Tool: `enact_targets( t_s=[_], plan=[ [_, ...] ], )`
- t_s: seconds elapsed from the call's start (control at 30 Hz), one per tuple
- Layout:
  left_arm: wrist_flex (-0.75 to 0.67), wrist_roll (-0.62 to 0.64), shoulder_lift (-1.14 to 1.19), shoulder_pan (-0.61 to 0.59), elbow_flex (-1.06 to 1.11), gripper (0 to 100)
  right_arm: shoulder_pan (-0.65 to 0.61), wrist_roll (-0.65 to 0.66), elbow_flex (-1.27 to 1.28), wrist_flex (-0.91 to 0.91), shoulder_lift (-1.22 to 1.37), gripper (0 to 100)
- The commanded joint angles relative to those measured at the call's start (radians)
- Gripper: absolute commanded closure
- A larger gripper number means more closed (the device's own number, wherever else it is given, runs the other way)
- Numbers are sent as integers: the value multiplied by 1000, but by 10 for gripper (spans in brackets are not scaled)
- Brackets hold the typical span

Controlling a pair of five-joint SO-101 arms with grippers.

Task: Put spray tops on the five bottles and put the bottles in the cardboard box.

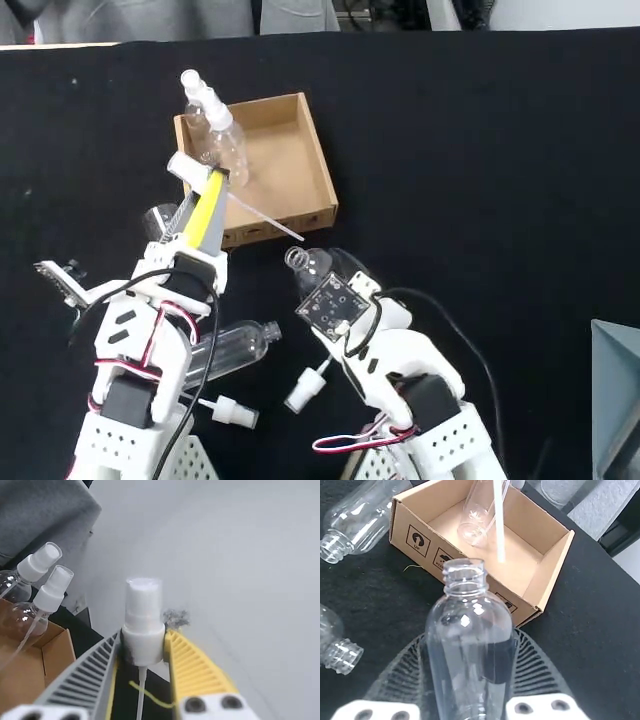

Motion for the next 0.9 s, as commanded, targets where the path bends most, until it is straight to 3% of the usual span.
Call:
enact_targets(
  t_s=[0.0, 0.27, 0.57, 0.87],
  plan=[
    [-17, -17, -12, 10, -42, 970, 28, 6, -5, -41, -111, 949],
    [-17, -18, -14, 7, -51, 970, 28, -80, -5, -66, -110, 949],
    [109, -15, -15, 4, -151, 970, 28, -81, -5, -66, -110, 949],
    [112, -18, -15, 2, -153, 970, 29, -81, -5, -66, -110, 949]
  ],
)
